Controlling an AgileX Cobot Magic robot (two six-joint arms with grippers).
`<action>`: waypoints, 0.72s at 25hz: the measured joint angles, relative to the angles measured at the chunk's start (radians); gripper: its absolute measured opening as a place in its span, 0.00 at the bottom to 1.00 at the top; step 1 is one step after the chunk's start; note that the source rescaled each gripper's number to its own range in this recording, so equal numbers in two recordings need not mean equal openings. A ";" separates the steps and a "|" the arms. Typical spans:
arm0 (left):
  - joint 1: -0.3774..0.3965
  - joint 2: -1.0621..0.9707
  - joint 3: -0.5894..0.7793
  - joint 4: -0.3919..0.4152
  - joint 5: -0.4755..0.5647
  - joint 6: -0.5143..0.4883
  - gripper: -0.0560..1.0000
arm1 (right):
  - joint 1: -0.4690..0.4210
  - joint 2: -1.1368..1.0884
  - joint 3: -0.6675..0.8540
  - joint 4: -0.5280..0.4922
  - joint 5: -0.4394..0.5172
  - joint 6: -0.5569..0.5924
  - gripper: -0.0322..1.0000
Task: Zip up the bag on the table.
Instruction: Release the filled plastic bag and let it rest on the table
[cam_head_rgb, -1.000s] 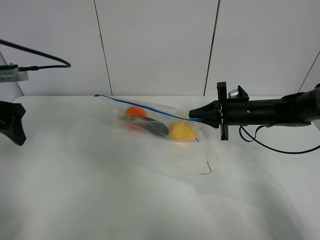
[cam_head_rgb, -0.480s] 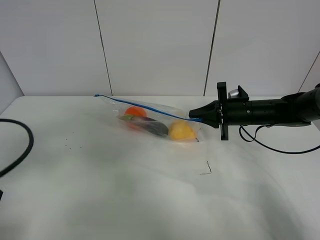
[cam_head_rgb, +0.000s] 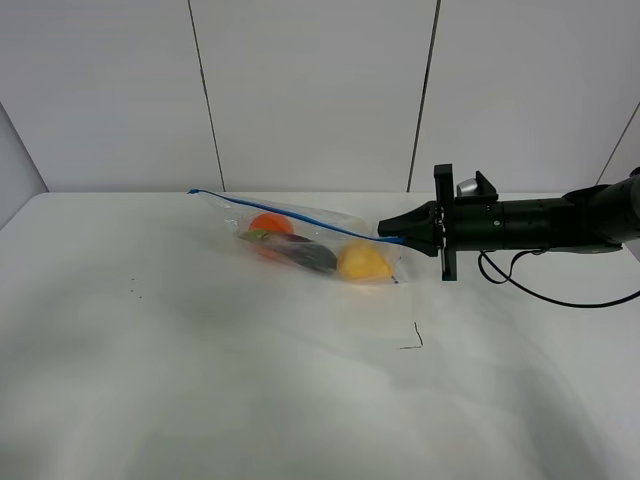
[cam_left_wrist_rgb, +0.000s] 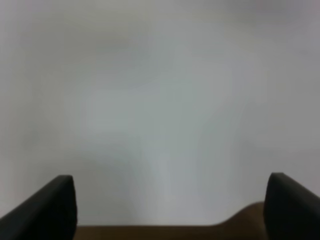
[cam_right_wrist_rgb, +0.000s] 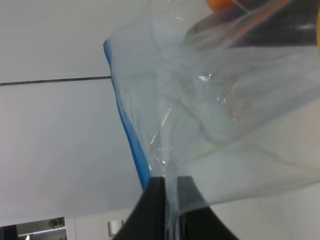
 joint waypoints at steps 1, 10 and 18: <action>0.000 -0.026 0.000 0.000 0.001 0.000 1.00 | 0.000 0.000 0.000 0.000 0.000 0.000 0.03; -0.001 -0.090 0.000 0.000 0.001 0.000 1.00 | 0.000 0.000 0.000 -0.001 0.000 0.000 0.03; -0.037 -0.090 0.000 0.000 0.001 0.000 1.00 | 0.000 0.000 0.000 -0.001 0.000 0.000 0.03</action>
